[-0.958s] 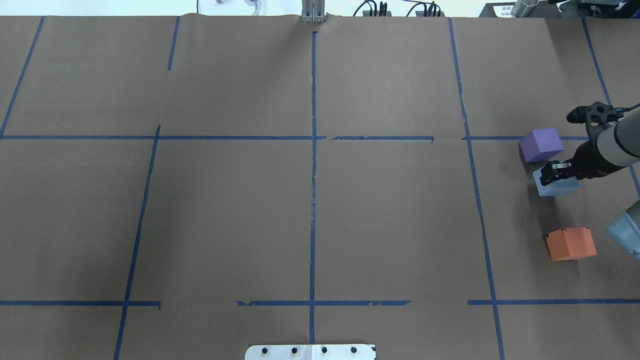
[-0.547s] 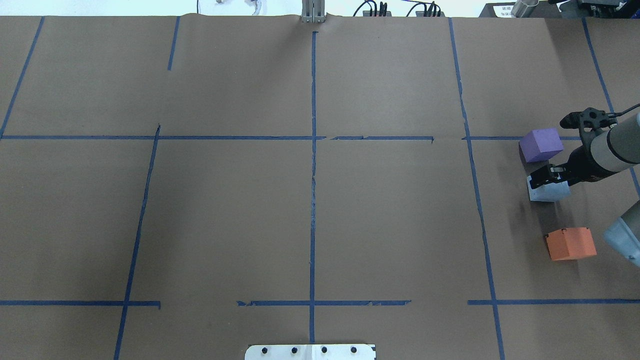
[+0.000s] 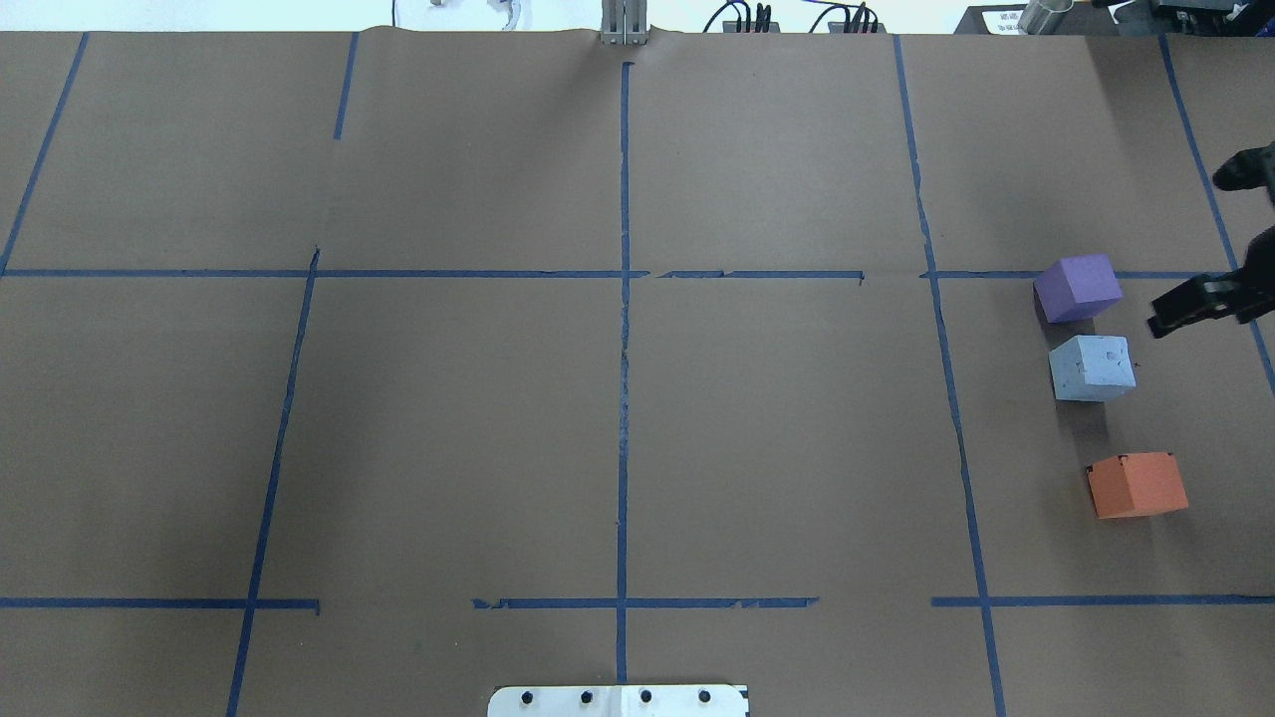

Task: Place blue block between orange and purple blocks

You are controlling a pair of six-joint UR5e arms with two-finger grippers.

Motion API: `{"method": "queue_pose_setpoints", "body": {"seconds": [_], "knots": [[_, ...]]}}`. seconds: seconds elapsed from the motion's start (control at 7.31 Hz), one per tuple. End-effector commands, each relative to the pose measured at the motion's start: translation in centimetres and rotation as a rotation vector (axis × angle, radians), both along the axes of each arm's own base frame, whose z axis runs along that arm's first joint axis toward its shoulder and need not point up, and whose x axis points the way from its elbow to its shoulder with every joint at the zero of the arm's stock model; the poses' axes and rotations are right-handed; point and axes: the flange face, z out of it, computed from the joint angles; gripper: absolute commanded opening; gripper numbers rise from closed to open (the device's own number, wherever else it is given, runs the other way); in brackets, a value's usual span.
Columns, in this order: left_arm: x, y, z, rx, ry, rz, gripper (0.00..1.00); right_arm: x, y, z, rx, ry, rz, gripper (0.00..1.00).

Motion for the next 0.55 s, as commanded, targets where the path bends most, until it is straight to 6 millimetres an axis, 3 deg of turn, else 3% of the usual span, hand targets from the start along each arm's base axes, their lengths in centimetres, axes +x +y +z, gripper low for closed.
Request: {"method": "queue_pose_setpoints", "body": {"seconds": [0.0,0.14,0.27,0.41], "knots": [[0.0,0.0,0.0,0.005,-0.002,0.003,1.0,11.9,2.4,4.4,0.048,0.008,-0.085,1.0],[0.0,0.0,0.1,0.008,-0.004,0.006,1.0,15.7,4.7,7.6,0.042,-0.034,-0.081,1.0],[0.0,-0.1,0.1,0.009,-0.007,0.006,1.0,16.4,6.5,9.0,0.01,-0.036,-0.066,1.0],[0.0,0.1,0.7,-0.005,-0.006,0.004,1.0,16.3,6.3,9.3,-0.003,-0.039,-0.057,1.0]]}}
